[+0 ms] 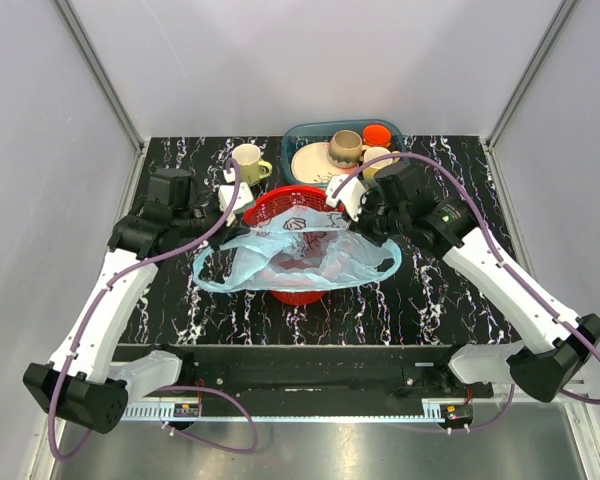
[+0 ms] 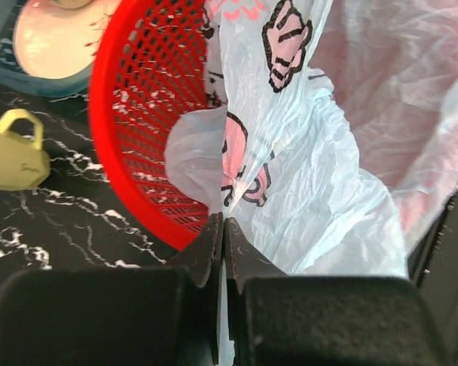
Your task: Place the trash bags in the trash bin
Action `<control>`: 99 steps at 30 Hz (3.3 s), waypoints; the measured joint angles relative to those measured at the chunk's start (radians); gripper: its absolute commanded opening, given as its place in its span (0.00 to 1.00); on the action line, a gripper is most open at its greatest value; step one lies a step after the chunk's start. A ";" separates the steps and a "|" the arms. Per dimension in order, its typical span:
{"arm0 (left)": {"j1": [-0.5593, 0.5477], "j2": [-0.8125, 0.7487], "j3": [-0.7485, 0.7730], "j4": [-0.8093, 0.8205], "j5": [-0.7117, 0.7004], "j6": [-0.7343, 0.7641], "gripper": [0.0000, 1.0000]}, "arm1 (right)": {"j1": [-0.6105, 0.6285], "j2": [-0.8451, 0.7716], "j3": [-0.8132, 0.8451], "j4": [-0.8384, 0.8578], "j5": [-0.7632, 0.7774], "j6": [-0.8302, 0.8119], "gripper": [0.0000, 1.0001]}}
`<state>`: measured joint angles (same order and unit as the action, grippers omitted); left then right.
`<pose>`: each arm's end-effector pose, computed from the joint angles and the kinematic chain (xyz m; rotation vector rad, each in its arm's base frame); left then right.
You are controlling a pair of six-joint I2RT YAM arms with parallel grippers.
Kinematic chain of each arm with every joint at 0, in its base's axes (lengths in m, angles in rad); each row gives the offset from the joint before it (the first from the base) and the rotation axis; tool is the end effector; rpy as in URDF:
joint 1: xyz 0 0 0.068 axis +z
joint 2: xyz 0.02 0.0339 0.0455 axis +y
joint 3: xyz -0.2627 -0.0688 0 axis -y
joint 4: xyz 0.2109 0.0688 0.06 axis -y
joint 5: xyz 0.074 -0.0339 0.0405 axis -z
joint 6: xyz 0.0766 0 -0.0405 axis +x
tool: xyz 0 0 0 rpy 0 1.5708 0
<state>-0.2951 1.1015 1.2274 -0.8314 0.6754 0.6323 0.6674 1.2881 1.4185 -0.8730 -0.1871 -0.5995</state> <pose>0.1820 -0.1054 0.3471 1.2599 1.7482 -0.5715 0.1938 0.1709 0.3518 -1.4432 1.8043 0.2509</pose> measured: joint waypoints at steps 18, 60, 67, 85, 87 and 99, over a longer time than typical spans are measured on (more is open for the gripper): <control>0.026 0.096 -0.092 0.426 -0.322 -0.195 0.00 | 0.011 0.152 0.000 0.332 0.290 0.082 0.00; 0.058 0.256 -0.138 0.574 -0.366 -0.472 0.00 | -0.097 0.291 0.014 0.450 0.265 0.261 0.00; 0.074 0.298 -0.145 0.644 -0.335 -0.562 0.00 | -0.100 0.301 -0.077 0.569 0.274 0.295 0.00; 0.101 0.014 -0.230 0.411 -0.263 -0.555 0.47 | -0.165 0.195 0.003 0.523 0.195 0.315 0.61; 0.109 -0.016 -0.214 0.398 -0.260 -0.554 0.48 | -0.166 0.157 0.003 0.503 0.149 0.328 0.61; 0.067 0.101 0.024 0.403 -0.181 -0.445 0.50 | -0.166 0.132 0.066 0.425 0.012 0.350 0.53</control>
<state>-0.2283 1.2030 1.2514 -0.4282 0.4946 0.1871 0.5018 1.4200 1.4845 -0.4477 -0.1753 -0.2497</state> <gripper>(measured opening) 0.506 0.513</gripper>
